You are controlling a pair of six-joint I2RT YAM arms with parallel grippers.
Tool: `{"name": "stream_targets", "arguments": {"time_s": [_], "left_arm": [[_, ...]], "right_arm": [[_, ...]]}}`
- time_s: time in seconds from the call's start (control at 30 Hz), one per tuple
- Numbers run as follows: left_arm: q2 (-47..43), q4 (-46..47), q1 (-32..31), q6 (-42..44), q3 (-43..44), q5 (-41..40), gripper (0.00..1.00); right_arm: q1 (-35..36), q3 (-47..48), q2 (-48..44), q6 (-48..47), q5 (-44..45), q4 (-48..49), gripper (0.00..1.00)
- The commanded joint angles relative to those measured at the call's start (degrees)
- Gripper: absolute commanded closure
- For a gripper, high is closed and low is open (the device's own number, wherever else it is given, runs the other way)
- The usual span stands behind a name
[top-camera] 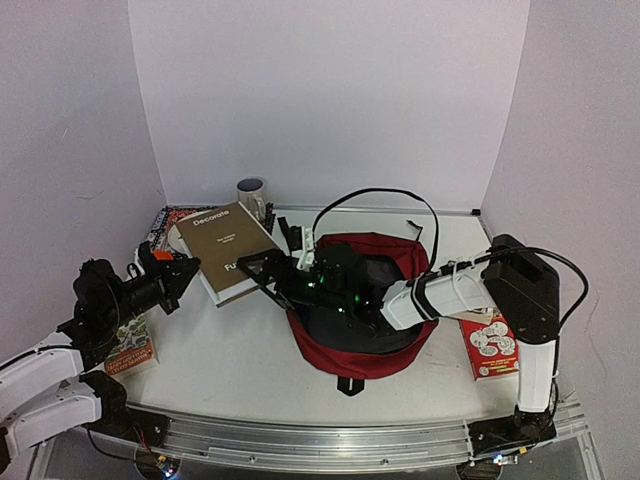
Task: Pack the student bag
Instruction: Pass from the left arm to the right
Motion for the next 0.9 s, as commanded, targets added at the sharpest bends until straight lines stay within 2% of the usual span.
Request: {"name": "stream_targets", "arguments": {"time_s": [0.0, 0.47, 0.67, 0.87], "left_arm": [[0.0, 6.3, -0.8, -1.3, -0.4, 1.2, 1.00], [3.8, 6.7, -1.5, 2.6, -2.6, 1.1, 0.97], [4.7, 6.7, -1.5, 6.6, -1.7, 0.2, 0.76], [9.7, 6.5, -1.5, 15.5, -0.2, -1.3, 0.56]], "right_arm": [[-0.6, 2.7, 1.4, 2.0, -0.3, 10.6, 0.16], [-1.7, -1.0, -0.6, 1.0, -0.7, 15.7, 0.45], [-2.8, -3.1, -1.9, 0.9, -0.4, 16.4, 0.51], [-5.4, -7.1, -4.5, 1.1, -0.5, 16.8, 0.54]]}}
